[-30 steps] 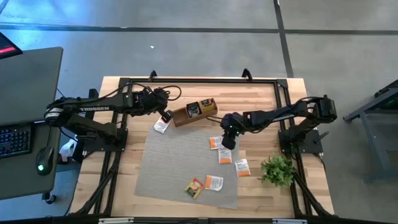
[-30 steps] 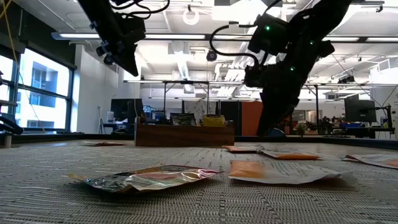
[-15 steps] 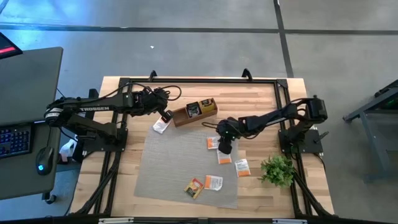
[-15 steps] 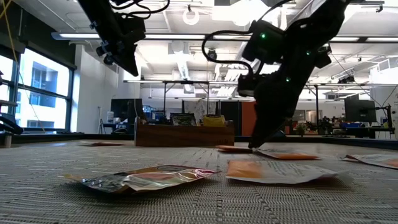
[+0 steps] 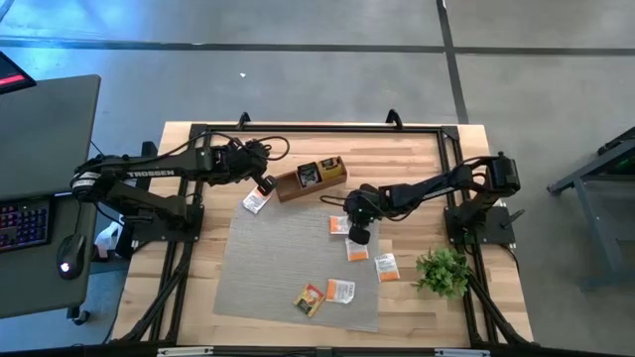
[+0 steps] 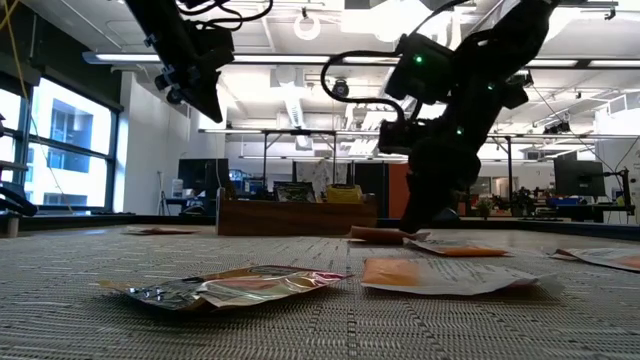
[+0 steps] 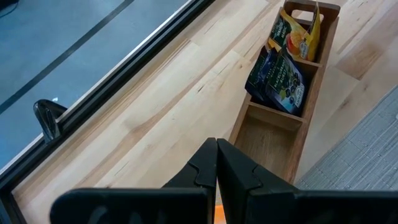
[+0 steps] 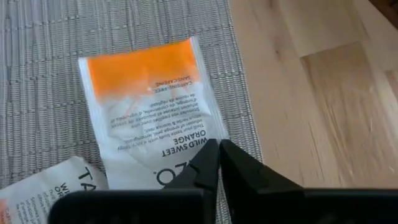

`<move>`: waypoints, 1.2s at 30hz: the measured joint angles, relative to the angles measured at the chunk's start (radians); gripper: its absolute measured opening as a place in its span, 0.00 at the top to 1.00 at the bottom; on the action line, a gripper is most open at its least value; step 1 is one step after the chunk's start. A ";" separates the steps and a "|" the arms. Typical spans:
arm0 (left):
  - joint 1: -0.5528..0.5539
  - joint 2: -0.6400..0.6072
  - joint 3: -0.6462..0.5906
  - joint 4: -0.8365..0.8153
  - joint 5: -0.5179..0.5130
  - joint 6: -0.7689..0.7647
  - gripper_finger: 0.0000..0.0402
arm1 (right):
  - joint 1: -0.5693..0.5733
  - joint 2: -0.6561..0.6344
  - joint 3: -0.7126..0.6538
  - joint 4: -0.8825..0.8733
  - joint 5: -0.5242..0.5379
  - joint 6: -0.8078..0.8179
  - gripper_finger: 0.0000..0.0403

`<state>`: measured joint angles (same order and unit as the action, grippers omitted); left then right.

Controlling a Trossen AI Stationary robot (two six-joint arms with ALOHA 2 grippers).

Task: Pick & Place Tea
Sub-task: Put the orange tea bag into the left section of the wooden organizer

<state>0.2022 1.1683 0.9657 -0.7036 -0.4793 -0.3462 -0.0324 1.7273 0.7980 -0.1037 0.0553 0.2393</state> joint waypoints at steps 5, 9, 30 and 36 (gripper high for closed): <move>0.000 0.000 0.000 0.000 0.020 0.000 0.98 | 0.001 0.005 0.060 -0.051 -0.011 -0.069 0.99; 0.000 0.000 0.000 0.001 0.032 0.004 0.98 | 0.001 0.004 0.104 -0.059 -0.002 -0.139 0.99; 0.001 0.000 0.000 -0.010 0.241 0.133 0.98 | -0.006 0.138 0.461 0.191 0.252 -1.301 1.00; 0.000 -0.005 0.000 -0.038 0.140 0.081 0.98 | -0.046 0.320 0.641 0.159 0.353 -1.537 1.00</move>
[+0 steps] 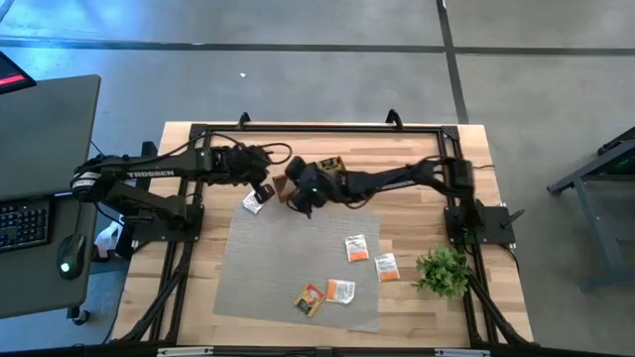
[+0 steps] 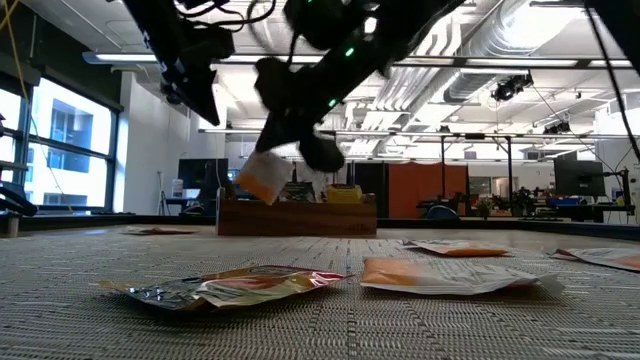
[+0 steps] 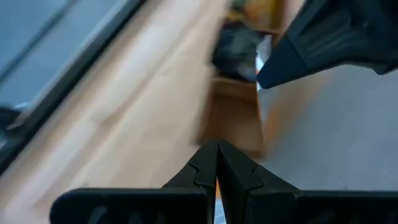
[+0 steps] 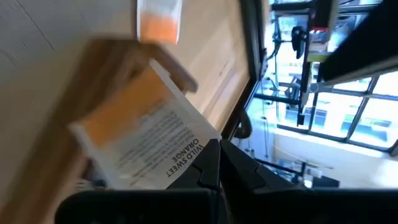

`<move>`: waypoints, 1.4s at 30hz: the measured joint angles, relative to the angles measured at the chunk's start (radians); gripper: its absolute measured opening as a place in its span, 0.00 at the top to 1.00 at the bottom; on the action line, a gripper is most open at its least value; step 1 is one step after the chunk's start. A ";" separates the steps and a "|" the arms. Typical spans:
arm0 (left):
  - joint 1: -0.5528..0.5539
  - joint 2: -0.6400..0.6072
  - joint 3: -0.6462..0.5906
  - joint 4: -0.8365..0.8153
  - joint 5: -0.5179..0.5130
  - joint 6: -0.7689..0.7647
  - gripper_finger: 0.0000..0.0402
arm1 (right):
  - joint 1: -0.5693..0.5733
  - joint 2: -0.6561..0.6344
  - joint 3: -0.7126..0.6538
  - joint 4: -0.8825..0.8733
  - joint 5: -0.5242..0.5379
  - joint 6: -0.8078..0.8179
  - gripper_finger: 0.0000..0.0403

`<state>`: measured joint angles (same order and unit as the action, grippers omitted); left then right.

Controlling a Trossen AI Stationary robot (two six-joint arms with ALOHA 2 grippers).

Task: Pick & Place Tea
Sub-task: Put the orange tea bag into the left section of the wooden organizer

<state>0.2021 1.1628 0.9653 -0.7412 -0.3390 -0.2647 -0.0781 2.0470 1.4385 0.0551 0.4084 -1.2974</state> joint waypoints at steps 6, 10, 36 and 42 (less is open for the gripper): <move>0.001 -0.047 -0.001 -0.136 -0.120 -0.037 0.98 | -0.028 0.103 0.109 0.002 0.008 -0.139 1.00; 0.001 -0.077 -0.001 -0.182 -0.135 -0.059 0.98 | -0.028 0.117 0.139 0.001 -0.007 -0.178 1.00; 0.000 -0.088 -0.001 -0.182 -0.145 -0.081 0.98 | -0.052 0.116 0.134 -0.017 -0.172 -0.041 0.78; 0.000 -0.088 -0.001 -0.182 -0.141 -0.085 0.98 | -0.033 0.115 0.134 0.044 -0.007 0.018 0.71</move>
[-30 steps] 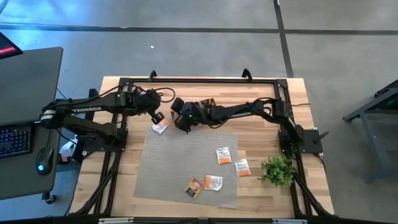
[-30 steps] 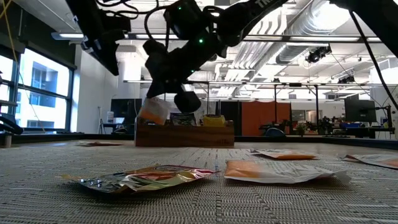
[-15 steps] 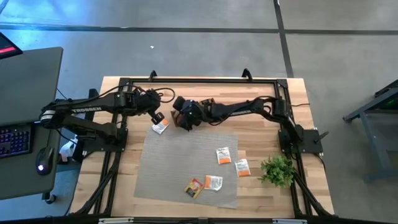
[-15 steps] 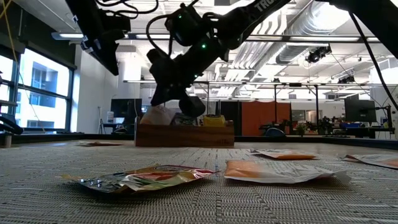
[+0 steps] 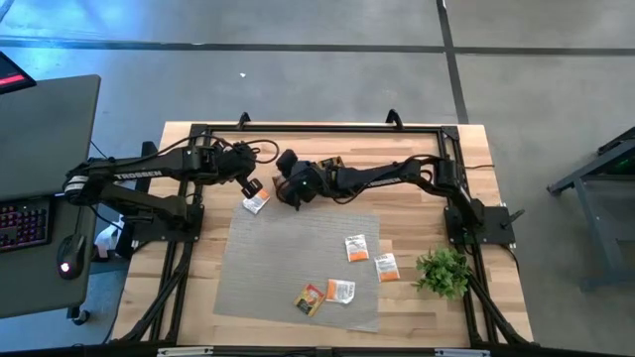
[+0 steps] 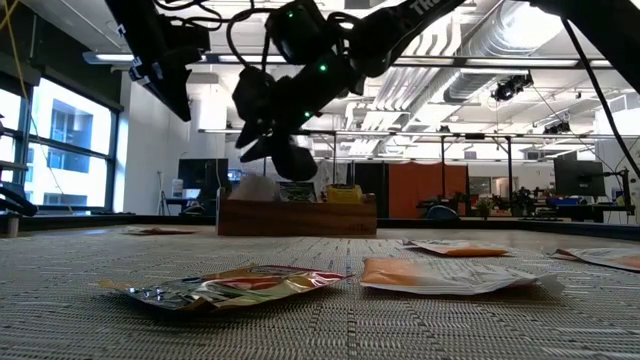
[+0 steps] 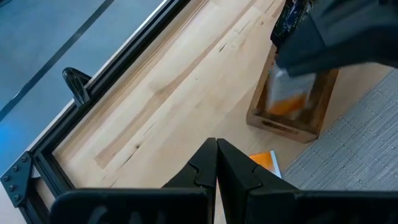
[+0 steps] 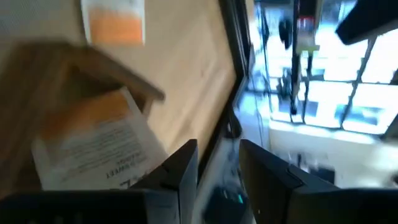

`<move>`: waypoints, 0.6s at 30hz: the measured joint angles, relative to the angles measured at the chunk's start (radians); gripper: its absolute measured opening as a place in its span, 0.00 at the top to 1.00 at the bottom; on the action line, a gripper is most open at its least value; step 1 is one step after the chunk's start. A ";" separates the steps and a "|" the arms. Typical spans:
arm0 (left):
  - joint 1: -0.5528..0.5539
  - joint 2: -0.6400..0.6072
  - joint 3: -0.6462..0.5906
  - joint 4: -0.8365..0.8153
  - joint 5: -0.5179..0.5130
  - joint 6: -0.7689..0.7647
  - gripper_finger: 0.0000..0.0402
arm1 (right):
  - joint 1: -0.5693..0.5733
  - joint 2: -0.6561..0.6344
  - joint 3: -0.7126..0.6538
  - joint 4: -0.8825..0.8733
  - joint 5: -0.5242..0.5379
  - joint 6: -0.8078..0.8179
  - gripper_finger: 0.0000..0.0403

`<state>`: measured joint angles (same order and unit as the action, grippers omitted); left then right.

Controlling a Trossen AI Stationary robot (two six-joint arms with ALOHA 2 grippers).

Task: Pick & Place Tea
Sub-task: Put the orange tea bag into the left section of the wooden organizer

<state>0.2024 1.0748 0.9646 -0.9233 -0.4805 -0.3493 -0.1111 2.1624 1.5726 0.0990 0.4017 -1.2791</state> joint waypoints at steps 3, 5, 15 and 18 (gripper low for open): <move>0.000 0.000 0.000 0.000 0.000 0.000 0.98 | 0.008 0.000 0.000 -0.009 0.108 0.014 0.71; 0.000 0.000 0.000 0.000 0.001 0.000 0.98 | 0.014 -0.001 0.000 -0.012 0.162 0.051 0.71; 0.000 0.000 0.001 -0.003 0.004 0.000 0.98 | 0.016 -0.057 0.000 -0.404 0.020 0.549 0.81; 0.000 0.000 0.001 -0.002 0.006 0.000 0.98 | 0.014 -0.058 0.000 -0.442 -0.171 0.665 0.89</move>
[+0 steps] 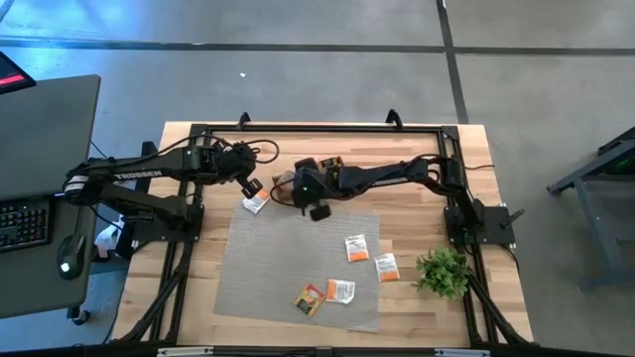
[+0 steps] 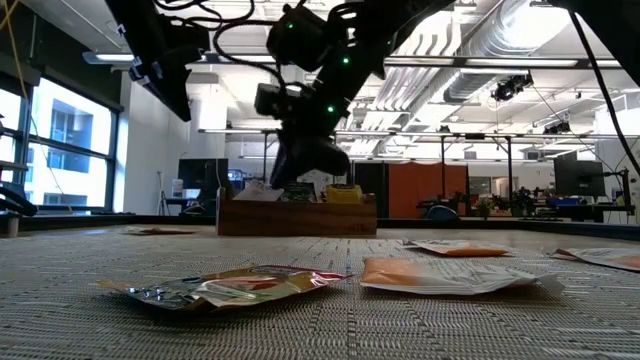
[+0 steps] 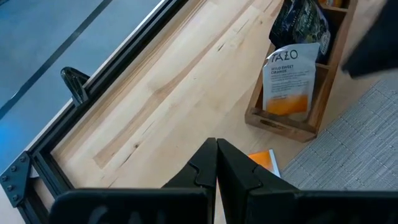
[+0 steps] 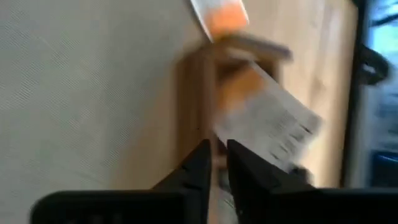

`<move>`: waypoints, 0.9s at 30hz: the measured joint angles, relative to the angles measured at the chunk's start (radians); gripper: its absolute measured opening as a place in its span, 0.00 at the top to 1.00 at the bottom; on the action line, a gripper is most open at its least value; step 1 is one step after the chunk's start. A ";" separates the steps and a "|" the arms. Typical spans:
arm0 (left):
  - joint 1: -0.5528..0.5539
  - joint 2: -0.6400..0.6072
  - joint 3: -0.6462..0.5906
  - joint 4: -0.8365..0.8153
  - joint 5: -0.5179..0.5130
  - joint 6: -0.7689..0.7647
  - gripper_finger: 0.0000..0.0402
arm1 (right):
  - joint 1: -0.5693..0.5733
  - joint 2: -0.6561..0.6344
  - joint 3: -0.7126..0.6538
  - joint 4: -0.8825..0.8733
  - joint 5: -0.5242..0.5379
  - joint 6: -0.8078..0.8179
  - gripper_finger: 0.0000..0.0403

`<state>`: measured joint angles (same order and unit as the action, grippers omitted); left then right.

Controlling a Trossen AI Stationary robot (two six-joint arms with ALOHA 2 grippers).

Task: Pick & Place Tea
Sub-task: Put the orange tea bag into the left section of the wooden organizer

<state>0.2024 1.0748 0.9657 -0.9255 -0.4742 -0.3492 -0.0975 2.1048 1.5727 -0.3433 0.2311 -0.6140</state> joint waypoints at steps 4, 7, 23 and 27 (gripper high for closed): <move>0.000 0.001 0.000 0.014 0.001 0.000 0.98 | 0.000 0.009 0.001 0.113 -0.101 0.058 0.99; 0.000 0.001 0.001 0.017 0.014 -0.008 0.98 | 0.000 0.045 0.001 0.178 -0.087 0.024 0.99; 0.000 0.001 0.001 0.009 0.017 -0.019 0.98 | -0.017 0.088 0.000 0.251 0.039 -0.151 1.00; 0.000 0.001 0.001 0.009 0.012 -0.019 0.98 | -0.023 0.081 0.026 0.290 0.046 -0.173 1.00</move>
<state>0.2020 1.0760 0.9665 -0.9161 -0.4618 -0.3683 -0.1200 2.1860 1.5987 -0.0535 0.2769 -0.7870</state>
